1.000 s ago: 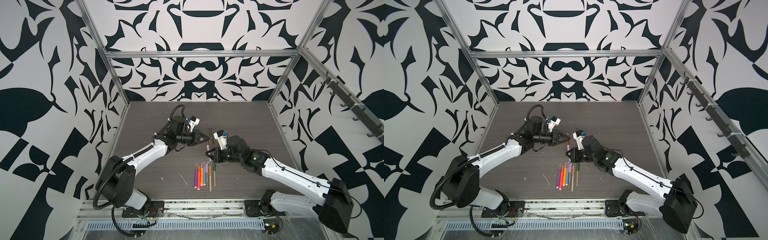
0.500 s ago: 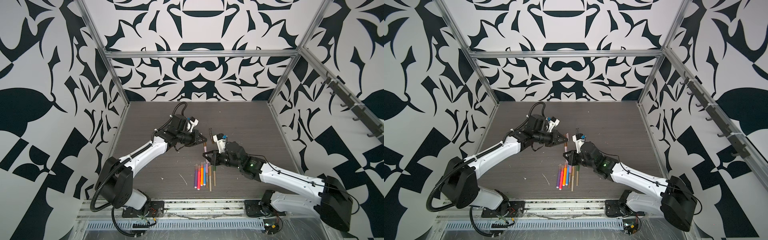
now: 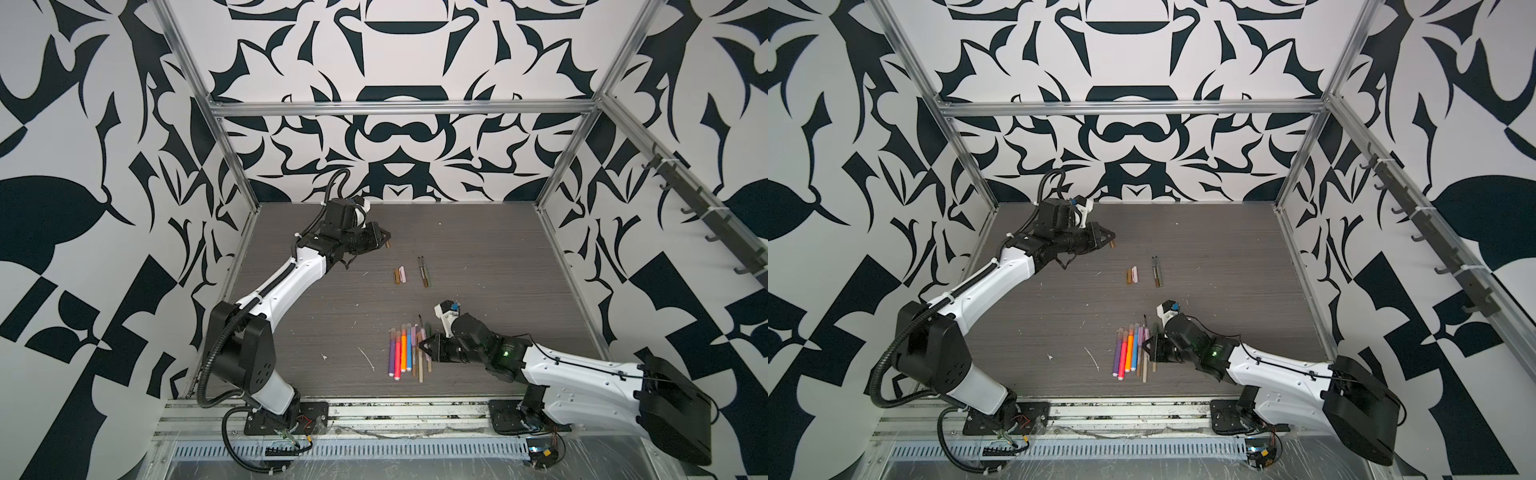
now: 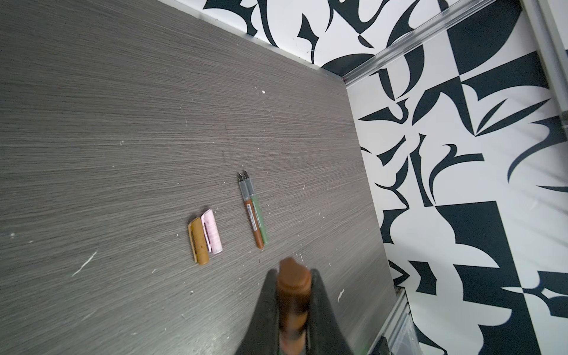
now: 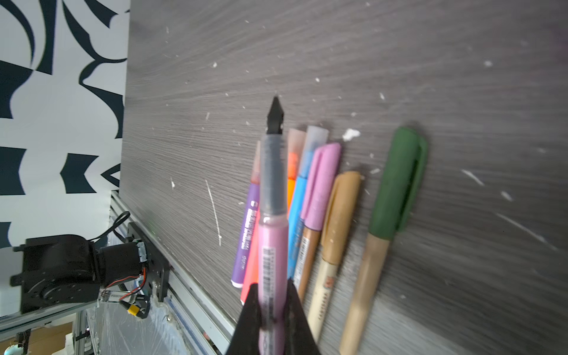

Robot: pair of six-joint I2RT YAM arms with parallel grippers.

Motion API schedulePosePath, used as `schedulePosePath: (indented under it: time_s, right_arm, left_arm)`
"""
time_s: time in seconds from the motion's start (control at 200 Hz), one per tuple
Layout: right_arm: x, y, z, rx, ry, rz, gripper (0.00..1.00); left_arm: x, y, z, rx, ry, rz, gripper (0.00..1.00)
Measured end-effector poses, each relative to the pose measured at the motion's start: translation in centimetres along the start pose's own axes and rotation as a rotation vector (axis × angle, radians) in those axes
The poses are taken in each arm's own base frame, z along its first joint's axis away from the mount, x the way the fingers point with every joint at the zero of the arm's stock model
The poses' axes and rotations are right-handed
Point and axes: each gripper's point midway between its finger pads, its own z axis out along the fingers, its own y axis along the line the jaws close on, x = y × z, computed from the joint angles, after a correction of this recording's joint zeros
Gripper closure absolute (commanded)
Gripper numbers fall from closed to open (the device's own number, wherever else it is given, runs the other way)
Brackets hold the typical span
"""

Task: Open the pen caps
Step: 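Lower the pink pen beside the green pen and the brown cap beside the tan cap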

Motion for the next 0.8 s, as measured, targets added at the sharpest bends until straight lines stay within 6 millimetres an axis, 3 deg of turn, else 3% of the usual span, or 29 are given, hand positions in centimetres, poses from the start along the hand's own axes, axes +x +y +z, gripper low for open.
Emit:
schedulePosePath:
  time_s: [0.145, 0.345, 0.53, 0.8]
  right_arm:
    - [-1.7, -0.9, -1.0, 0.058, -0.015, -0.012, 1.00]
    - [-9.2, -4.0, -2.2, 0.122, -0.104, 0.050, 1.00]
    - [-13.1, -7.6, -0.4, 0.194, -0.041, 0.070, 1.00]
    - [-19.1, -9.1, 2.0, 0.244, -0.001, -0.009, 1.00]
  left_arm:
    - [1.7, 2.7, 2.7, -0.046, 0.077, -0.021, 1.00]
    - [5.3, 6.8, 5.7, -0.121, 0.212, -0.066, 1.00]
    - [7.5, 8.9, 7.1, -0.150, 0.295, -0.081, 1.00]
    - [8.4, 10.7, 9.7, -0.163, 0.367, -0.076, 1.00]
